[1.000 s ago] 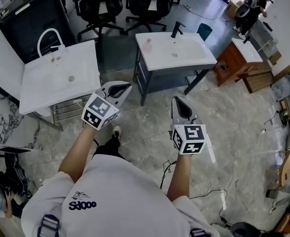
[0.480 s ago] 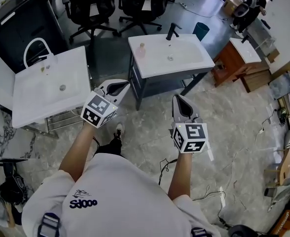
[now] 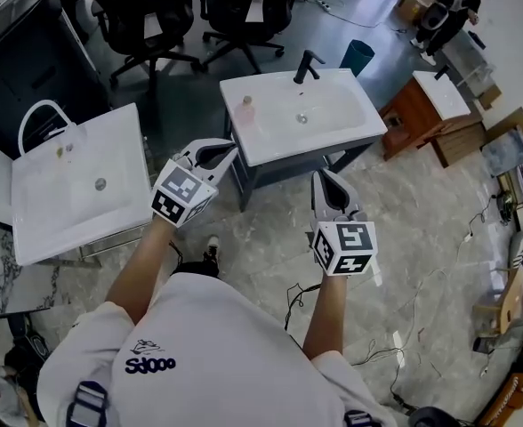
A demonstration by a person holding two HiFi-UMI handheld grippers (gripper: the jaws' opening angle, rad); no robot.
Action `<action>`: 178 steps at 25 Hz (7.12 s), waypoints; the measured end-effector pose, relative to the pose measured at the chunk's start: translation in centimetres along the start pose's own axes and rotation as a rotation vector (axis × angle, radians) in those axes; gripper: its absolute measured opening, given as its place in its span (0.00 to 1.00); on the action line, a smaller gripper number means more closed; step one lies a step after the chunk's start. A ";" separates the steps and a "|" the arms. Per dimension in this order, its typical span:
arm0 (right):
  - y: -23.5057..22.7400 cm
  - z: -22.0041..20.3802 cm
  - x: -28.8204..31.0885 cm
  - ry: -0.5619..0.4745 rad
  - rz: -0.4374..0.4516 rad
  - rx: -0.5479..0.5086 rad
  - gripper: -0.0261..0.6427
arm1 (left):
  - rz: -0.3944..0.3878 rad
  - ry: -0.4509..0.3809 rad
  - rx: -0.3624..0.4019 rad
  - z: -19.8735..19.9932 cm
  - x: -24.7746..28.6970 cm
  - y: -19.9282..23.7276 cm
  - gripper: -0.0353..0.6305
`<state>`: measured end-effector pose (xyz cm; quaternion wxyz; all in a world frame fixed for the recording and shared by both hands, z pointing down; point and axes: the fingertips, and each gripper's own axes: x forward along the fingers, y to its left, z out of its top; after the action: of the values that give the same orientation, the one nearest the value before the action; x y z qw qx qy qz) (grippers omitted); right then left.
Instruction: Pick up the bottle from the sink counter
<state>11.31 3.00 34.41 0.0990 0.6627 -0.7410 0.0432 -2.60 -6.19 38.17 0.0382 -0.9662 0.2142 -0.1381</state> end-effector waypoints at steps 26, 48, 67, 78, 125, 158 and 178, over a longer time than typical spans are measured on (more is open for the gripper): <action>-4.8 -1.6 16.7 0.063 -0.013 0.128 0.05 | -0.029 0.044 -0.086 -4.5 13.4 13.5 0.14; -10.5 -8.3 24.3 0.220 0.219 0.170 0.05 | 0.103 0.191 -0.295 -15.1 24.2 16.7 0.34; -13.4 -14.6 23.7 0.342 0.183 0.228 0.05 | 0.280 0.244 -0.312 -22.6 29.8 18.3 0.36; -14.2 -16.0 23.1 0.373 0.164 0.252 0.05 | 0.290 0.243 -0.280 -22.2 30.7 18.5 0.32; -13.8 -2.2 22.5 0.124 0.142 0.026 0.05 | 0.215 0.085 -0.143 -7.3 20.2 17.8 0.22; -10.0 6.7 21.7 -0.043 0.256 -0.109 0.05 | 0.254 -0.109 0.004 6.9 12.3 15.5 0.22; -9.4 5.5 21.4 -0.010 0.253 -0.121 0.05 | 0.217 -0.094 -0.019 6.1 12.5 14.4 0.22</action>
<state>17.97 -20.03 32.77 0.1288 0.5570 -0.8204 0.0072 4.17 -24.48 33.57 0.0536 -0.9431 0.3169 -0.0854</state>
